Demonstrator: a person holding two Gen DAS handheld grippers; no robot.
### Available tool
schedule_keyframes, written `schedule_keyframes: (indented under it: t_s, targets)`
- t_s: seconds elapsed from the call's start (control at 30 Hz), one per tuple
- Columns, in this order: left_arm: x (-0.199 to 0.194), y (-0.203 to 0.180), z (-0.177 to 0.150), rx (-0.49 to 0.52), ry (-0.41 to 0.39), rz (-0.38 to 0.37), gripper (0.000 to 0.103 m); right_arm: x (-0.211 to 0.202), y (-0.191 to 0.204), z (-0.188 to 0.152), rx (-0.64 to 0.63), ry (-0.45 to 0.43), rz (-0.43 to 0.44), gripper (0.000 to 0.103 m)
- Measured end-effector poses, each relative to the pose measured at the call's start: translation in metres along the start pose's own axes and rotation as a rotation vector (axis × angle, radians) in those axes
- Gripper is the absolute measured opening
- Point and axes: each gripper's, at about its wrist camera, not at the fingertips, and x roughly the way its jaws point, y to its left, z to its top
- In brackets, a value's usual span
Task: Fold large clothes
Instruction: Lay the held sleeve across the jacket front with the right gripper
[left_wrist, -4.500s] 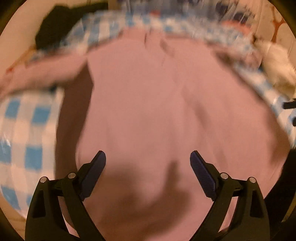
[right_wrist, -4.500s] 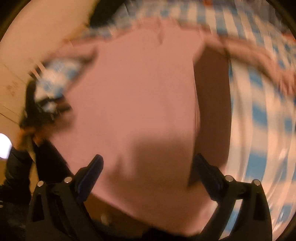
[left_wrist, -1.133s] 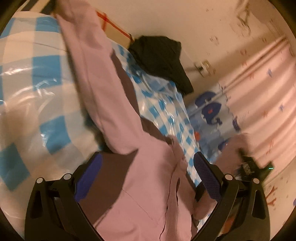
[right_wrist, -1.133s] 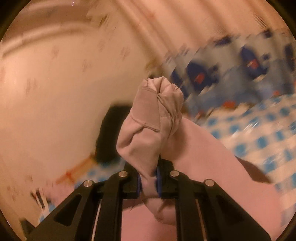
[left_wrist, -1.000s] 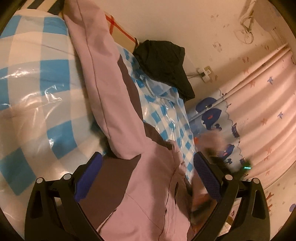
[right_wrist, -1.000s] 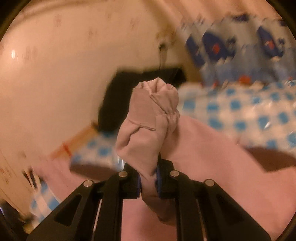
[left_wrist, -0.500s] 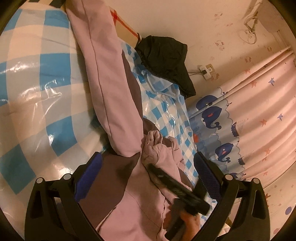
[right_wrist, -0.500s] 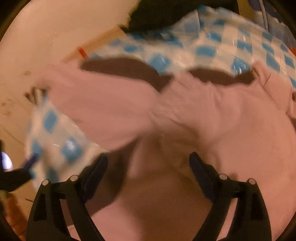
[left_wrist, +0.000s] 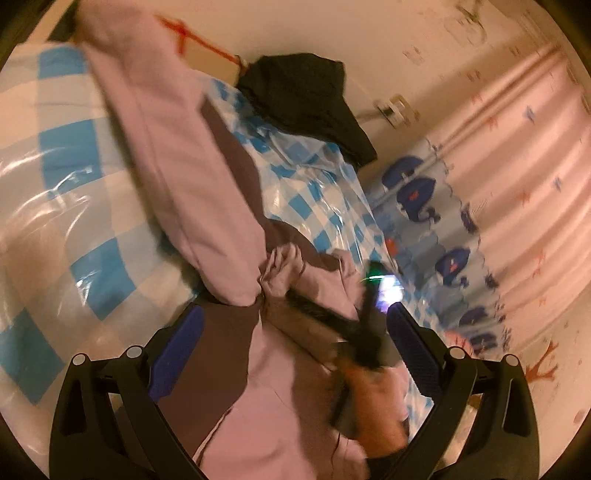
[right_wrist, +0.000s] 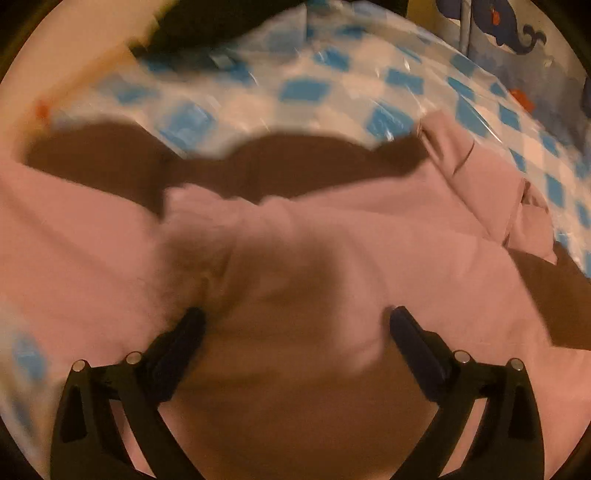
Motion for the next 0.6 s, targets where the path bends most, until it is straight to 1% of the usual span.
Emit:
schedule_keyframes:
  t_s: [0.03, 0.07, 0.1, 0.13, 0.17, 0.2, 0.23, 0.27, 0.3, 0.33, 0.37, 0.4, 0.43, 0.47, 0.5, 0.53, 0.6]
  targets:
    - [0.004, -0.007, -0.001, 0.028, 0.007, -0.011, 0.095, -0.022, -0.009, -0.003, 0.014, -0.049, 0.029, 0.097]
    - [0.010, -0.016, -0.001, 0.059, 0.015, -0.023, 0.095, -0.043, -0.021, -0.006, 0.032, -0.098, 0.040, 0.097]
    - [0.018, -0.026, -0.001, 0.093, 0.033, -0.036, 0.095, -0.067, -0.039, -0.013, 0.057, -0.148, 0.045, 0.097]
    - [0.032, -0.042, 0.000, 0.148, 0.072, -0.063, 0.095, -0.086, -0.056, -0.018, 0.073, -0.182, 0.021, 0.097]
    - [0.044, -0.055, -0.001, 0.188, 0.098, -0.083, 0.095, -0.101, -0.074, -0.022, 0.082, -0.211, -0.031, 0.097]
    - [0.057, -0.069, -0.002, 0.234, 0.118, -0.097, 0.095, -0.116, -0.103, -0.032, 0.088, -0.240, -0.135, 0.097]
    - [0.078, -0.087, -0.003, 0.302, 0.150, -0.114, 0.095, -0.118, -0.120, -0.030, 0.099, -0.237, -0.181, 0.097]
    - [0.102, -0.102, -0.004, 0.364, 0.186, -0.128, 0.095, -0.120, -0.145, -0.033, 0.129, -0.223, -0.221, 0.097]
    - [0.120, -0.111, -0.007, 0.401, 0.207, -0.113, 0.095, -0.119, -0.175, -0.040, 0.179, -0.203, -0.258, 0.097]
    - [0.149, -0.118, -0.010, 0.451, 0.238, -0.069, 0.095, -0.116, -0.196, -0.046, 0.206, -0.183, -0.287, 0.097]
    - [0.171, -0.119, -0.014, 0.478, 0.271, -0.031, 0.095, -0.107, -0.220, -0.054, 0.222, -0.147, -0.349, 0.097]
    - [0.203, -0.114, -0.018, 0.509, 0.329, 0.052, 0.095, -0.100, -0.234, -0.065, 0.227, -0.116, -0.385, 0.097]
    - [0.226, -0.103, -0.021, 0.497, 0.383, 0.130, 0.095, -0.087, -0.251, -0.078, 0.239, -0.061, -0.396, 0.097]
    - [0.249, -0.084, -0.024, 0.449, 0.464, 0.176, 0.094, -0.066, -0.264, -0.091, 0.253, 0.006, -0.359, 0.098]
    - [0.267, -0.066, -0.030, 0.411, 0.534, 0.174, 0.094, -0.046, -0.278, -0.103, 0.290, 0.033, -0.263, 0.098]
    - [0.276, -0.057, -0.036, 0.428, 0.553, 0.176, 0.094, -0.045, -0.283, -0.107, 0.314, 0.000, -0.237, 0.098]
    - [0.274, -0.068, -0.042, 0.501, 0.551, 0.218, 0.094, -0.050, -0.274, -0.102, 0.266, 0.022, -0.285, 0.097]
